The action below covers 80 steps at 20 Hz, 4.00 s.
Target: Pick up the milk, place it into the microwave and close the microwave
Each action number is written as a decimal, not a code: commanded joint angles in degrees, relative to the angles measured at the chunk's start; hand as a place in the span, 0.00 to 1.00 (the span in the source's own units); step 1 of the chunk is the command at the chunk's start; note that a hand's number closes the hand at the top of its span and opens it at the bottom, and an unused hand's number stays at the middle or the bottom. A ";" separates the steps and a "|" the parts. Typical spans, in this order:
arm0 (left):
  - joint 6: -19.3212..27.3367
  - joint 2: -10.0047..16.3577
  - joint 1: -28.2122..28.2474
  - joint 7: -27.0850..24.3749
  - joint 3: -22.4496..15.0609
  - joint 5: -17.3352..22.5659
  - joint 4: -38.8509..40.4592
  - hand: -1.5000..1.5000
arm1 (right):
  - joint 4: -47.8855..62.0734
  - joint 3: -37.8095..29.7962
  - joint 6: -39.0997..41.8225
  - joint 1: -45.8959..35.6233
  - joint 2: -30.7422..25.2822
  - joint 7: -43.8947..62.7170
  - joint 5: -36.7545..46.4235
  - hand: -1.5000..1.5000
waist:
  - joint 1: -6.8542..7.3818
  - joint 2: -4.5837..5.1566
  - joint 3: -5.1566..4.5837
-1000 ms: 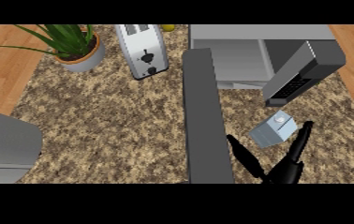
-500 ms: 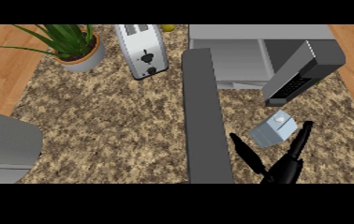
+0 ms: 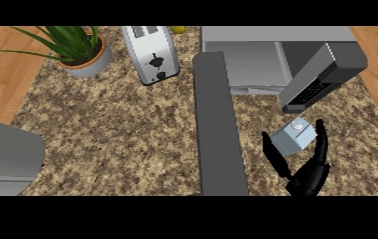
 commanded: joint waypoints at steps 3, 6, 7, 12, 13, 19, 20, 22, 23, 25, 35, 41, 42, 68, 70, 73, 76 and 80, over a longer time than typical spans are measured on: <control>-0.74 -0.29 0.76 0.48 0.26 0.45 -2.01 0.00 | 7.49 -6.73 12.47 -1.34 3.19 -15.63 -6.06 1.00 | 0.47 0.09 0.00; 0.05 -1.23 -0.74 0.73 -0.17 -0.78 -0.14 0.00 | 13.59 -11.22 14.60 -0.71 6.42 -27.31 -7.45 1.00 | 0.10 0.18 -0.15; -2.47 -1.84 5.77 -1.48 -0.71 0.96 -4.65 0.00 | 14.43 -14.99 16.59 -3.52 6.75 -29.03 -9.73 1.00 | 0.84 -0.01 -0.21; -1.74 -1.89 3.17 0.88 0.89 1.03 -3.97 0.00 | 19.19 -22.34 26.84 -7.32 7.63 -39.24 -15.27 1.00 | 0.47 0.10 -0.28; -4.13 0.04 1.51 -3.27 3.43 1.54 2.92 0.00 | 20.99 -19.46 31.95 -7.44 5.54 -38.54 -15.06 1.00 | 0.93 0.22 -0.26; -3.69 -0.81 0.89 -2.08 0.75 1.27 1.01 0.00 | 23.10 -8.54 56.99 -8.29 -3.73 -36.92 -14.89 1.00 | 2.42 0.53 -0.17; -3.66 -0.17 0.26 -2.21 1.59 1.47 1.88 0.00 | 24.73 -8.17 59.35 -10.17 -3.47 -37.63 -15.12 1.00 | 2.47 0.62 -0.18; -3.16 -0.44 0.56 -0.97 1.27 1.79 0.77 0.00 | 25.99 -7.08 64.22 -12.33 -3.28 -38.15 -15.59 1.00 | 1.98 0.43 -0.23; -4.06 -1.58 0.15 -2.76 0.05 -0.57 1.90 0.00 | 26.99 -8.31 68.36 -12.21 -4.43 -39.69 -17.32 1.00 | 1.34 0.39 -0.25; -4.00 -1.24 0.98 -2.05 1.87 1.71 1.25 0.00 | 26.71 -8.64 72.24 -14.33 -5.18 -38.75 -18.15 1.00 | 1.01 0.17 -0.32; -6.00 -1.85 2.09 0.76 6.77 5.04 -0.05 0.00 | 22.07 -8.59 63.01 -19.88 1.33 -29.29 -10.30 1.00 | 0.37 -0.03 -0.40; -4.35 -1.90 0.40 0.74 5.26 3.20 0.78 0.00 | 28.61 -12.74 62.41 -29.78 1.27 -25.58 -8.04 1.00 | 0.46 0.05 -0.39; -6.38 0.44 1.03 1.45 10.08 8.20 2.07 0.00 | 30.60 -12.41 59.10 -33.03 3.57 -24.06 -7.12 1.00 | 0.85 0.06 -0.39; -8.45 0.78 -6.60 0.36 6.65 3.08 7.45 0.00 | 71.42 -20.72 37.02 -63.00 -0.43 -26.07 3.78 1.00 | 5.93 2.70 -0.21; -8.62 0.89 -6.51 0.48 6.77 2.61 8.55 0.00 | 72.04 -19.91 33.95 -64.98 -0.25 -26.00 5.10 1.00 | 5.90 2.53 -0.25; -9.45 1.77 -7.22 0.00 7.11 2.95 9.80 0.00 | 73.47 -19.22 34.94 -64.74 -2.88 -27.66 6.22 1.00 | 6.52 3.00 -0.20; -9.41 1.84 -8.05 0.72 6.16 2.76 10.64 0.00 | 75.11 -18.11 30.96 -64.04 -2.29 -28.11 7.84 1.00 | 6.77 3.33 -0.18; -9.88 1.00 -8.16 -0.78 5.82 2.13 10.01 0.00 | 78.62 -17.82 27.78 -64.22 -4.32 -23.76 8.59 1.00 | 8.57 4.00 -0.17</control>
